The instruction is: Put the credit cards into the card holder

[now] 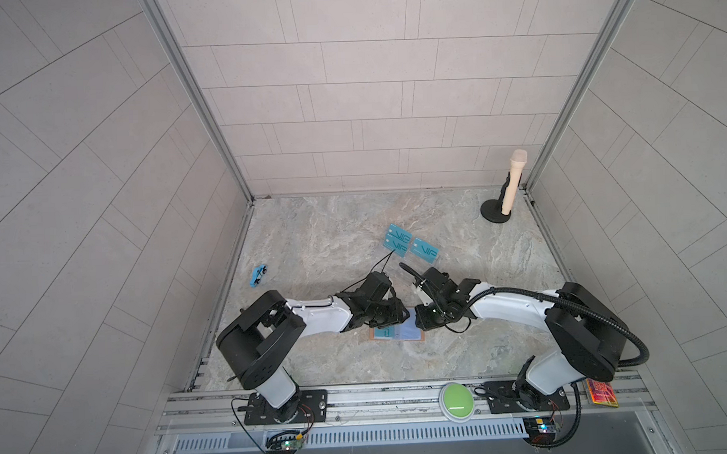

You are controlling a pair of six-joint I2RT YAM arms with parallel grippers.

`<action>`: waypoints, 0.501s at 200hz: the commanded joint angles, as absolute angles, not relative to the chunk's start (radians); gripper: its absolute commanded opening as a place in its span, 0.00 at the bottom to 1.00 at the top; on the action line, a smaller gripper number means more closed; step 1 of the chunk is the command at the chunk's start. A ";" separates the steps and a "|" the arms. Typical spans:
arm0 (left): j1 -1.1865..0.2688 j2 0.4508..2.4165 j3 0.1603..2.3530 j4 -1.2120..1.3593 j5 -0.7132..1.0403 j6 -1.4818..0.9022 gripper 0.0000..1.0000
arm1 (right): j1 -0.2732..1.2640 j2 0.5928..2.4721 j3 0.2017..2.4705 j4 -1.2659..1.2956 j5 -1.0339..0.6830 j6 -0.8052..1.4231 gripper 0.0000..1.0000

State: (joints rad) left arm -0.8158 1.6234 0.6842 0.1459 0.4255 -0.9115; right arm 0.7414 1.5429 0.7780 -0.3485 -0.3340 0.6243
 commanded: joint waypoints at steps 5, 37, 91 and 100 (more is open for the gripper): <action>-0.822 1.634 0.698 0.176 0.450 -0.902 0.46 | 0.744 1.545 0.794 -0.377 -0.308 0.616 0.19; -0.823 1.652 0.693 0.193 0.454 -0.915 0.46 | 0.744 1.539 0.792 -0.379 -0.302 0.615 0.19; -0.823 1.669 0.686 0.222 0.465 -0.929 0.46 | 0.744 1.539 0.784 -0.376 -0.302 0.616 0.19; -0.822 1.672 0.682 0.231 0.465 -0.931 0.46 | 0.744 1.540 0.786 -0.375 -0.302 0.617 0.19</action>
State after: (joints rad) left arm -0.8165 1.6485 0.6846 0.1974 0.4526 -0.9253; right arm 0.7414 1.5429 0.7776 -0.3515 -0.3309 0.6243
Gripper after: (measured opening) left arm 0.457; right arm 0.193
